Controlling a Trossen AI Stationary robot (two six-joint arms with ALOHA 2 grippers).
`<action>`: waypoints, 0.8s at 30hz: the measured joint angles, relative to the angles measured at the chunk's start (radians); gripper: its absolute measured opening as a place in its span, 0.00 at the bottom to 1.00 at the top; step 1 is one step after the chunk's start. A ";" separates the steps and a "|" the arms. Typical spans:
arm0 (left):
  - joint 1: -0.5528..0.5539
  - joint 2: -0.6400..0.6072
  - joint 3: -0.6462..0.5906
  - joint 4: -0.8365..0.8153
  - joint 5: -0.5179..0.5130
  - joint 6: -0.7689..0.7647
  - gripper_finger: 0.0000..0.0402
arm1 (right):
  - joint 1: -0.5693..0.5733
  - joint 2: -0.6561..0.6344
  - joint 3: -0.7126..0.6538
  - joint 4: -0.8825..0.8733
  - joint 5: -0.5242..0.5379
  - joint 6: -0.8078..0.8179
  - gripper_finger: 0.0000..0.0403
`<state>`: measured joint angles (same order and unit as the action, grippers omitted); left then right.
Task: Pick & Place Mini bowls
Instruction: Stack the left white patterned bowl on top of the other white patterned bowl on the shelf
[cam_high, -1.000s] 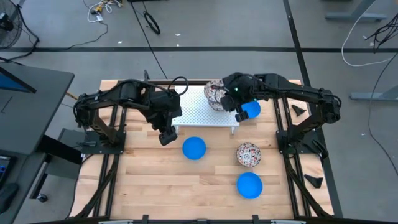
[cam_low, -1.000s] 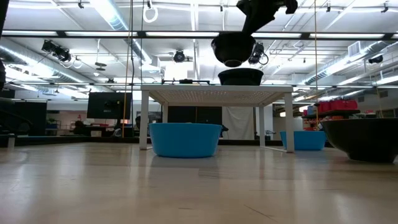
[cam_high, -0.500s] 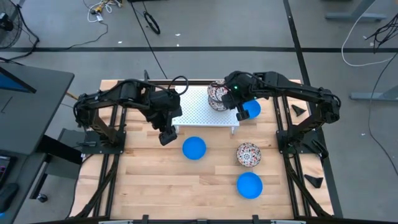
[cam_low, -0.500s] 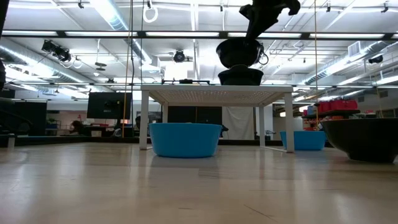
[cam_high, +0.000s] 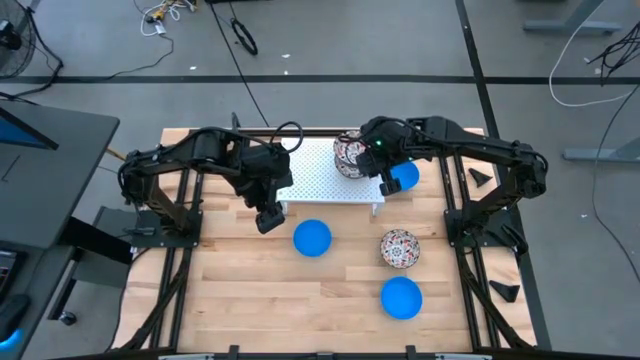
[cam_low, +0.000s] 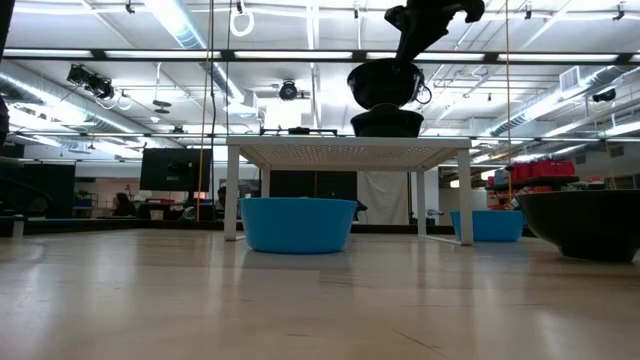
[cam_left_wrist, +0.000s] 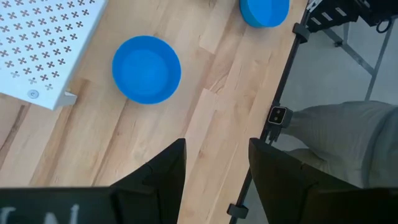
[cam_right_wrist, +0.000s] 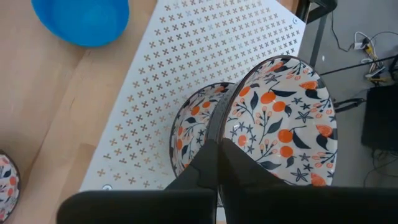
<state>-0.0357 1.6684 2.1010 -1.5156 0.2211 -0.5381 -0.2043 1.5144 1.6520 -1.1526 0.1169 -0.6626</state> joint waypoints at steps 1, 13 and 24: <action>0.000 0.000 0.000 0.000 0.000 0.000 0.45 | 0.000 0.000 0.000 -0.001 0.005 0.000 0.00; 0.000 0.000 0.000 0.000 0.000 0.000 0.45 | 0.017 0.000 -0.001 -0.001 0.033 0.012 0.00; 0.000 0.000 0.000 0.000 0.000 0.008 0.45 | 0.028 0.001 -0.066 0.004 0.033 0.026 0.00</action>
<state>-0.0357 1.6685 2.1010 -1.5158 0.2211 -0.5303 -0.1759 1.5150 1.5864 -1.1482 0.1501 -0.6363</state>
